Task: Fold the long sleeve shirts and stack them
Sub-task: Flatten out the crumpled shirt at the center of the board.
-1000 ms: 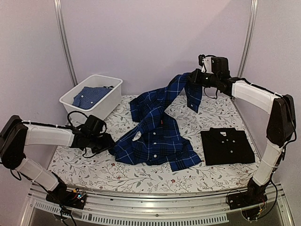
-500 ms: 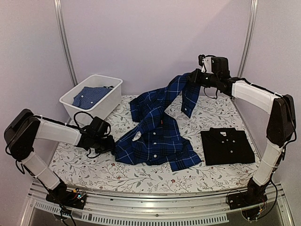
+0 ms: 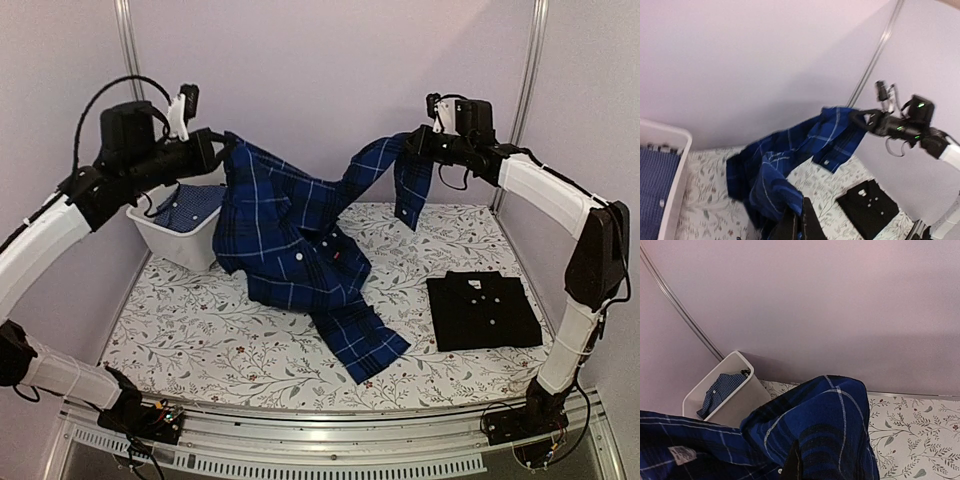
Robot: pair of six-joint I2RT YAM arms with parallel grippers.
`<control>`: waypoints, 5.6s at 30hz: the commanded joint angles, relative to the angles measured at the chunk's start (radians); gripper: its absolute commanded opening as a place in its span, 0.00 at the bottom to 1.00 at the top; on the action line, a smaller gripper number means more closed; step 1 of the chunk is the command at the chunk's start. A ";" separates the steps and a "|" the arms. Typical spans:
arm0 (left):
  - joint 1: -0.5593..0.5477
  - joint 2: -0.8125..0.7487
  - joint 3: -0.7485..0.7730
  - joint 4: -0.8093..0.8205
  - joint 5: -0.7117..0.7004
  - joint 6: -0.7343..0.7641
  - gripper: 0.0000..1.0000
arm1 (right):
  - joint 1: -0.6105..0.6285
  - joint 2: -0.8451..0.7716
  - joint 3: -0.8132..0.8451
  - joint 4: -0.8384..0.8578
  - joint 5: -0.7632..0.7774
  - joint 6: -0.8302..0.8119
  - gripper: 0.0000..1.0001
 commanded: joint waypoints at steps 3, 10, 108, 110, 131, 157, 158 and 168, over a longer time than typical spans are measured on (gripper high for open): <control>-0.079 0.056 0.324 -0.069 0.384 0.188 0.00 | -0.137 -0.008 0.055 -0.064 0.034 -0.015 0.00; -0.276 0.310 0.295 0.074 0.685 0.088 0.00 | -0.258 -0.031 -0.080 -0.100 0.010 0.009 0.00; -0.378 -0.022 -0.315 -0.395 -0.198 -0.405 0.66 | 0.585 -0.686 -0.738 -0.757 0.478 0.486 0.00; -0.326 -0.048 -0.372 -0.340 -0.173 -0.398 0.78 | 0.585 -0.686 -0.740 -0.751 0.479 0.484 0.00; -0.225 0.225 -0.304 -0.275 -0.055 -0.199 0.49 | 0.578 -0.635 -0.737 -0.704 0.479 0.469 0.00; -0.700 0.362 0.205 -0.210 0.253 -0.388 0.00 | 0.298 -0.670 -0.399 -0.973 0.542 0.235 0.00; -0.701 0.358 0.120 -0.190 0.249 -0.396 0.02 | 0.298 -0.675 -0.437 -0.957 0.520 0.234 0.00; -0.600 0.188 -0.210 -0.213 -0.057 -0.466 0.70 | 0.322 -0.717 -0.754 -0.782 0.326 0.251 0.00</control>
